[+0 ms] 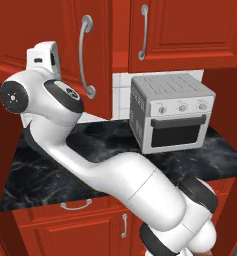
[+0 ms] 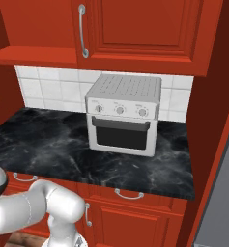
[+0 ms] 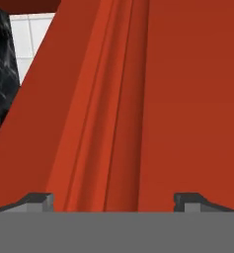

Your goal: Close all open cabinet doors.

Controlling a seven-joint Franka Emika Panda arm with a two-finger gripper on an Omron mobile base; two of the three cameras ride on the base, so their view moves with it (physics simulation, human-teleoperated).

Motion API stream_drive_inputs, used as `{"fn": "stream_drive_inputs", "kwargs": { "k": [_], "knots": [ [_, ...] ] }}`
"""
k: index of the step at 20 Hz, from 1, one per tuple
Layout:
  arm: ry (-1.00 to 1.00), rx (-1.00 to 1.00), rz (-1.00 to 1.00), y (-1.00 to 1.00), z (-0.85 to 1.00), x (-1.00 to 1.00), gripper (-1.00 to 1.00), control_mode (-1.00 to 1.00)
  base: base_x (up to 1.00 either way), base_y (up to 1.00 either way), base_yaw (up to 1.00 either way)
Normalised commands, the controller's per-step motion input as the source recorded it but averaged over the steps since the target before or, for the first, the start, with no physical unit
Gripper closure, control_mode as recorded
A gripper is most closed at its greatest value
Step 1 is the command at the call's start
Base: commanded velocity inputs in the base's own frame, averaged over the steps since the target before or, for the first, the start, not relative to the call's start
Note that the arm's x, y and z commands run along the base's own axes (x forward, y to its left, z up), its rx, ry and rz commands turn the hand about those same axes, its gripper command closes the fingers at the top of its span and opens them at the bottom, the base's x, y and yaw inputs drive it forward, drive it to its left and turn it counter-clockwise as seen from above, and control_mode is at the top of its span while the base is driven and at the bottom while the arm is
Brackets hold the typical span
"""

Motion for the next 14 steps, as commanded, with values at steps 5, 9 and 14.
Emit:
{"fn": "stream_drive_inputs", "kwargs": {
  "k": [5,9,14],
  "knots": [
    [0.00,0.00,0.00,-0.33,-0.03,0.78,-1.00,-1.00,0.00,0.00,0.00],
    [0.00,0.00,0.01,-0.38,-0.03,0.87,-1.00,-1.00,0.00,0.00,0.00],
    [0.00,0.00,0.03,-0.39,-0.06,0.87,-1.00,-1.00,0.00,0.00,0.00]
  ]
}}
